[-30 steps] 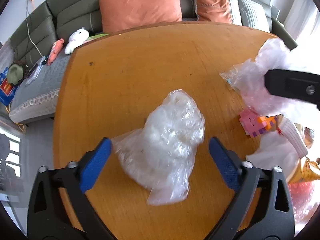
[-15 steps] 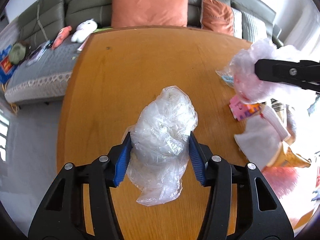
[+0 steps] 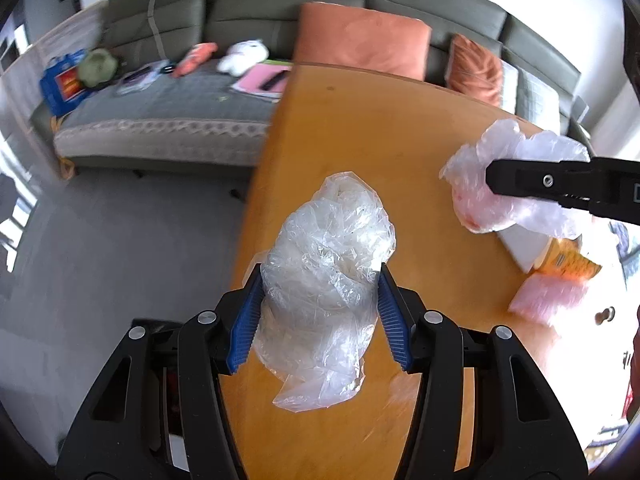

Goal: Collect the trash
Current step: 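Carry both plastic bags to the black bin and release them, then move both grippers back over the table toward the remaining trash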

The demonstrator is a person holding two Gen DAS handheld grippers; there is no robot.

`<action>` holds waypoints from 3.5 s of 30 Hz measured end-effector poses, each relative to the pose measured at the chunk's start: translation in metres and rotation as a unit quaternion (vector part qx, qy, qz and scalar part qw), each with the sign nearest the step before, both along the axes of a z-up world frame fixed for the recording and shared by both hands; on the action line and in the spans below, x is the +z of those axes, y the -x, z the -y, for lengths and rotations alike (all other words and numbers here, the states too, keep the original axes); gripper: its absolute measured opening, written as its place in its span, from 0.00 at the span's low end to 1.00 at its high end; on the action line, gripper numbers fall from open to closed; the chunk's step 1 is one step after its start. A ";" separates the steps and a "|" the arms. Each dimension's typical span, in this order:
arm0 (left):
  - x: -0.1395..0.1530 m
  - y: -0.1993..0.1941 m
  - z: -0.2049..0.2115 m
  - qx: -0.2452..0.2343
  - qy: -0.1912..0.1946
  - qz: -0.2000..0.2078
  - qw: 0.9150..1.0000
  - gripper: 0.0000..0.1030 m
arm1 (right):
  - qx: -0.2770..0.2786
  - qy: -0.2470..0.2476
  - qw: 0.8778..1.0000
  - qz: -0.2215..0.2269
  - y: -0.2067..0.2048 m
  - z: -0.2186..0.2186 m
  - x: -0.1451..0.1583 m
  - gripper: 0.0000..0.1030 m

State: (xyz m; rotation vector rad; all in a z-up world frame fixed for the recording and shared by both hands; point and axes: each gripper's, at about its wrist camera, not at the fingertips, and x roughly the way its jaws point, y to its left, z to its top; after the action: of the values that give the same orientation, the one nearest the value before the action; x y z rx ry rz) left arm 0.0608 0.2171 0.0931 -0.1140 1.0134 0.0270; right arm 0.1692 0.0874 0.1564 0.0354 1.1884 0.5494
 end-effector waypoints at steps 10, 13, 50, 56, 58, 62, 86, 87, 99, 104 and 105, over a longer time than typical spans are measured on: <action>-0.009 0.095 -0.086 0.126 0.015 -0.011 0.992 0.52 | 0.134 0.002 0.991 -0.005 0.066 -0.102 -0.003 0.36; -0.016 0.124 -0.113 0.171 0.024 -0.019 0.985 0.53 | 0.175 0.002 0.985 -0.006 0.087 -0.133 -0.004 0.36; -0.054 0.242 -0.260 0.352 0.030 -0.060 0.933 0.95 | 0.306 0.062 0.950 0.009 0.187 -0.295 -0.035 0.74; -0.043 0.230 -0.247 0.327 0.027 -0.051 0.943 0.95 | 0.287 0.040 0.957 0.004 0.180 -0.269 -0.025 0.78; -0.038 0.225 -0.239 0.316 0.024 -0.046 0.947 0.95 | 0.274 0.043 0.961 0.008 0.176 -0.260 -0.021 0.78; -0.027 0.213 -0.222 0.291 0.018 -0.036 0.956 0.95 | 0.254 0.036 0.966 0.012 0.172 -0.240 -0.013 0.78; -0.001 0.104 -0.050 0.093 0.003 -0.023 0.995 0.95 | 0.108 0.038 0.992 0.048 0.117 -0.040 0.004 0.78; -0.001 0.099 -0.039 0.082 0.002 -0.024 0.996 0.95 | 0.101 0.040 0.993 0.047 0.114 -0.030 0.003 0.78; 0.006 0.063 0.055 -0.006 0.007 -0.025 1.000 0.95 | 0.065 0.093 0.992 0.050 0.080 0.066 -0.015 0.78; 0.008 0.056 0.084 -0.022 0.007 -0.028 0.999 0.95 | 0.077 0.138 0.986 0.052 0.058 0.096 -0.031 0.78; 0.009 0.055 0.088 -0.022 0.006 -0.028 0.999 0.95 | 0.083 0.151 0.984 0.048 0.053 0.100 -0.038 0.77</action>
State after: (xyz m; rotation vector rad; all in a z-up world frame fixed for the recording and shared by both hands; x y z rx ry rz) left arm 0.0057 0.1290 0.1017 -0.1019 1.0716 -0.0169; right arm 0.1161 -0.0123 0.1183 -0.3481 1.1749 0.5049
